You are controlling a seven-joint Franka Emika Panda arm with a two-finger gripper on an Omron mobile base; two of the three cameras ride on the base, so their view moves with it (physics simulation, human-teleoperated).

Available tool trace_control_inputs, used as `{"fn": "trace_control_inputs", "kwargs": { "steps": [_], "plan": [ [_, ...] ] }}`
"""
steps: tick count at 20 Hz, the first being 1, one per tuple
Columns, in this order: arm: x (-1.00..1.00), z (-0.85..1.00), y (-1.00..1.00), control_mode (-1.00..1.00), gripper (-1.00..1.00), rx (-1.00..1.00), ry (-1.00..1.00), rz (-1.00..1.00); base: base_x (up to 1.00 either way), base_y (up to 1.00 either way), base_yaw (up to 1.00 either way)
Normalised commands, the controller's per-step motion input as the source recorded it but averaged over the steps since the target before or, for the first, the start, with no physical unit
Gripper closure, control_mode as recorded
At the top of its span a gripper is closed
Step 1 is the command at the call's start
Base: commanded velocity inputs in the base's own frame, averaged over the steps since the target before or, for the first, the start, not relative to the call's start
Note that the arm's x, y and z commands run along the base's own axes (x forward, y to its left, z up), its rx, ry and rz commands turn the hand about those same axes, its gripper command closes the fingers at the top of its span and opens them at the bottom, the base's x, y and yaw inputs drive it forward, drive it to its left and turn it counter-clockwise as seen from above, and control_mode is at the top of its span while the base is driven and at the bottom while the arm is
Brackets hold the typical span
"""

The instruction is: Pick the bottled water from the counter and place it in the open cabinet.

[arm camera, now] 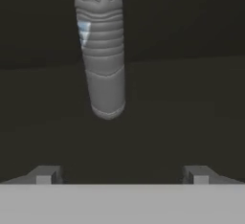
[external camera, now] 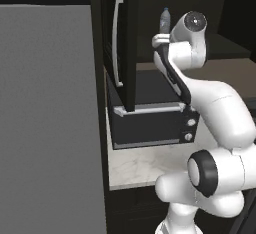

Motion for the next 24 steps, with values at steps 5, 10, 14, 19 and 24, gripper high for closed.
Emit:
{"fn": "trace_control_inputs", "kwargs": {
  "steps": [5, 10, 14, 19, 24],
  "plan": [
    [-1.0, 0.18, 0.0, -1.0, -1.0, 0.0, -0.15, 0.0, 0.0, 0.0, 0.0],
    [-1.0, 0.16, 0.0, -1.0, -1.0, 0.0, -0.05, 0.0, 0.0, 0.0, 0.0],
    [-1.0, 0.06, 0.0, -1.0, -1.0, 0.0, 0.0, 0.0, 0.0, 0.0, 0.0],
    [-1.0, 0.0, 0.0, -1.0, -1.0, 0.0, 0.0, -0.01, 0.0, 0.0, 0.0],
    [-1.0, 0.0, 0.0, -1.0, -1.0, 0.0, 0.05, -0.01, 0.0, 0.0, 0.0]
  ]
}}
